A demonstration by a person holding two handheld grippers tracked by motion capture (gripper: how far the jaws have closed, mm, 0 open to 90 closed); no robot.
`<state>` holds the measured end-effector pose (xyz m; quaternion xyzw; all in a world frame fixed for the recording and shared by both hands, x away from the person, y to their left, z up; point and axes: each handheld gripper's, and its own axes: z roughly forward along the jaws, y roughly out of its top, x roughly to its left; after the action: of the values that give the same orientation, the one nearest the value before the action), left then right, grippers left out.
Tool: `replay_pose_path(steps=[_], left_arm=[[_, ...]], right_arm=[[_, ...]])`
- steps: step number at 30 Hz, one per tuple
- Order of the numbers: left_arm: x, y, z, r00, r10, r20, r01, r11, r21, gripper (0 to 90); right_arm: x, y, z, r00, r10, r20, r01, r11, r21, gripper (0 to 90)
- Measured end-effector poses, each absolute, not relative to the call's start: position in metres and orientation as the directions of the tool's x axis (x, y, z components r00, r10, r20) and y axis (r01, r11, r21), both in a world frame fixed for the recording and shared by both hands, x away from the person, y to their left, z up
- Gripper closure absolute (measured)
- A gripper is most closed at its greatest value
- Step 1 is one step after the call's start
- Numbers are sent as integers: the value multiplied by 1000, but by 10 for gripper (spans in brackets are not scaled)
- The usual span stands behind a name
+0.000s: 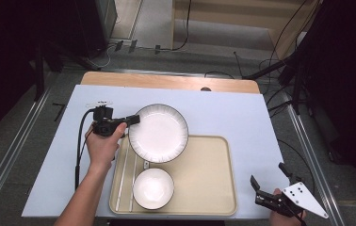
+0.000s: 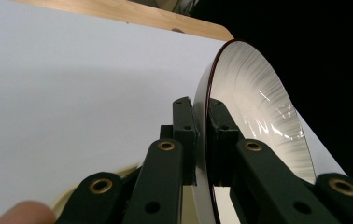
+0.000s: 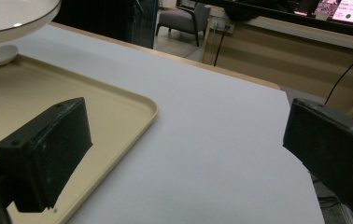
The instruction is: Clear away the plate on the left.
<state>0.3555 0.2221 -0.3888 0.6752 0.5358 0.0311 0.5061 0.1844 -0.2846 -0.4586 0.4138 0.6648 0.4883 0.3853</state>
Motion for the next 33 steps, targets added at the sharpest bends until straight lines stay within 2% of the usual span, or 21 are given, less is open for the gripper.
replay_pose_path(steps=[7, 20, 33], left_arm=[[363, 200, -398, 443, 726, -526, 716, 67, 695, 846], [377, 169, -416, 478, 707, -520, 751, -22, 660, 843], [388, 151, -435, 487, 692, -533, 790, -89, 607, 839]], right_arm=[[184, -285, -458, -361, 926, -111, 171, 182, 968, 14], [184, -286, -458, -359, 927, -106, 169, 177, 970, 14], [183, -287, -458, -355, 929, -102, 173, 172, 970, 14]])
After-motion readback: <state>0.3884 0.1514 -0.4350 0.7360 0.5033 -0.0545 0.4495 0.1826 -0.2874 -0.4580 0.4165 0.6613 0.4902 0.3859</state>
